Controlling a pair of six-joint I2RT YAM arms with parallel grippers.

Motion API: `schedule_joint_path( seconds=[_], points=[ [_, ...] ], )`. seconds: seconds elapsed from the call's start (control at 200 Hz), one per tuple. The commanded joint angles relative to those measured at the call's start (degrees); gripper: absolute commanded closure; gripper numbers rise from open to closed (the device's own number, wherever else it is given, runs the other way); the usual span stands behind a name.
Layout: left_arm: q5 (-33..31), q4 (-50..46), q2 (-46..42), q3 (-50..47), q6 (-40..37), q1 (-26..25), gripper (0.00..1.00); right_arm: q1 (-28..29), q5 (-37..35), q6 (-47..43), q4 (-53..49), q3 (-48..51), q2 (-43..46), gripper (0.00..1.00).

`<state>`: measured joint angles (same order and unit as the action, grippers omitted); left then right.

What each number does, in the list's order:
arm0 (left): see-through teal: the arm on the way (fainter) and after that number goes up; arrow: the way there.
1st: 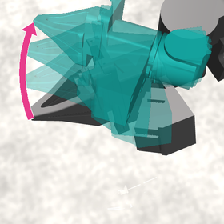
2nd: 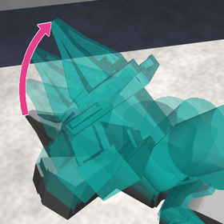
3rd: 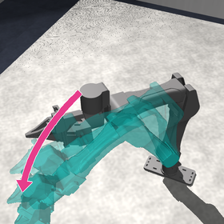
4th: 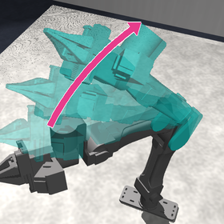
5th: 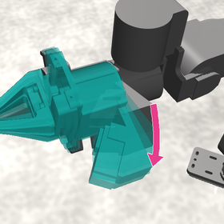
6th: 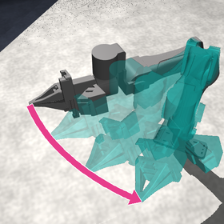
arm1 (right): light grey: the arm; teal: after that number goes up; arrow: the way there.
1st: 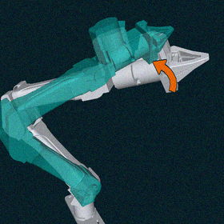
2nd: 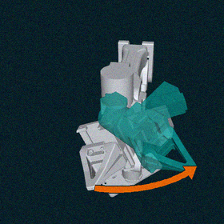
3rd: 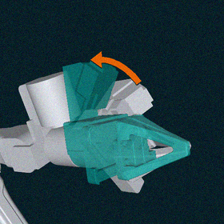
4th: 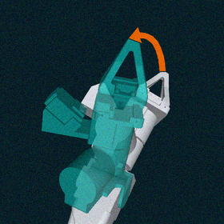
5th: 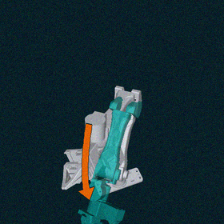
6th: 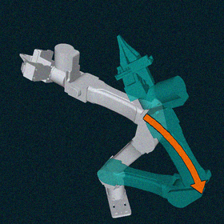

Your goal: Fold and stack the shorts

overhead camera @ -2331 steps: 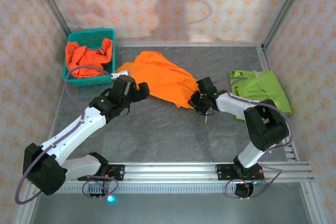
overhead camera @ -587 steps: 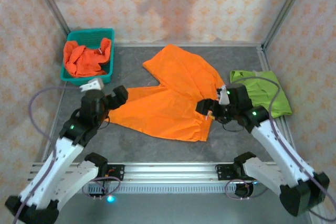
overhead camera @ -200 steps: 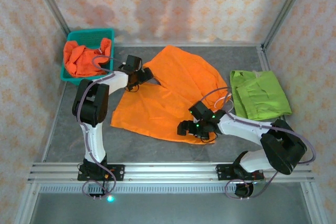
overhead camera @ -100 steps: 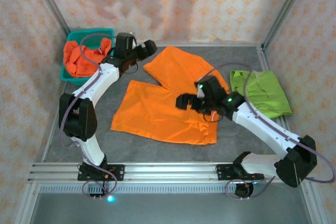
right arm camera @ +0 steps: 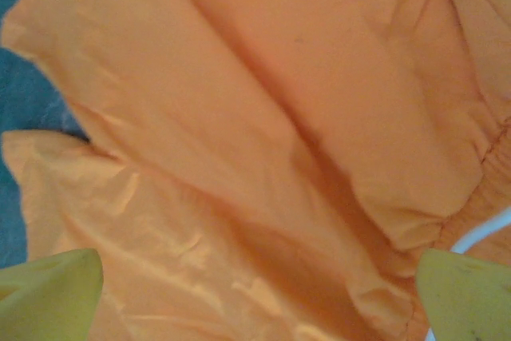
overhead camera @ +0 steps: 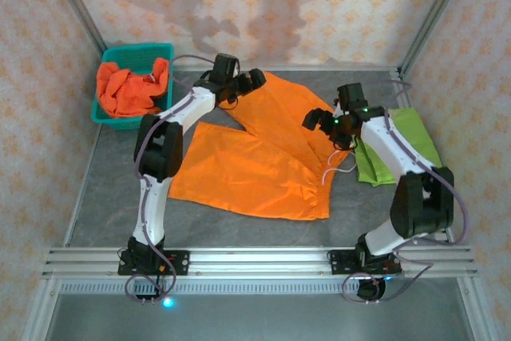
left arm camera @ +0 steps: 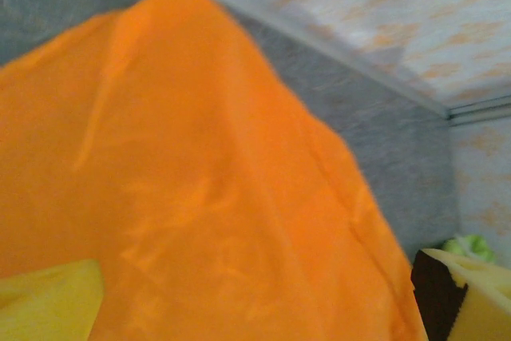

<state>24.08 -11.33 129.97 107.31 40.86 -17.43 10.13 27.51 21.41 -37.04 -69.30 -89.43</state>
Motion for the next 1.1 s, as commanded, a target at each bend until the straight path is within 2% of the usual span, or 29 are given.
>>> schedule_joint_path(
  seconds=[0.0, 0.135, 0.275, 0.45, 0.626, 0.786, 1.096],
  points=[
    [0.6, -0.2, 1.6, 3.7, 2.7, -0.5, 0.00, -1.7, 0.8, -3.4, -0.1, -2.8, -4.0, 0.00],
    [-0.1, -1.6, 5.4, 5.6, 2.4, -0.7, 0.00, -3.3, 0.0, -5.1, -0.8, -5.5, -9.9, 0.00],
    [-2.7, -2.6, 5.0, 2.0, 0.3, -0.6, 0.00, -3.6, -2.2, -7.3, -3.0, -9.1, -15.6, 0.00],
    [-6.2, -0.5, 1.1, -6.7, -0.6, -0.2, 0.00, -3.6, -4.4, -8.4, -4.6, -12.4, -21.0, 0.00],
    [-8.4, 3.0, -2.7, -16.1, 0.9, 1.4, 0.00, -3.6, -3.1, -8.7, -5.7, -16.8, -26.1, 0.00],
    [-10.0, 7.0, -7.8, -24.9, 2.3, 2.7, 0.00, -3.5, -1.9, -9.7, -8.2, -23.5, -31.1, 0.00],
    [-14.4, 8.3, -16.9, -36.9, 5.1, 2.8, 0.00, -1.2, -1.2, -10.7, -15.0, -40.2, -42.4, 0.00]
  ],
)
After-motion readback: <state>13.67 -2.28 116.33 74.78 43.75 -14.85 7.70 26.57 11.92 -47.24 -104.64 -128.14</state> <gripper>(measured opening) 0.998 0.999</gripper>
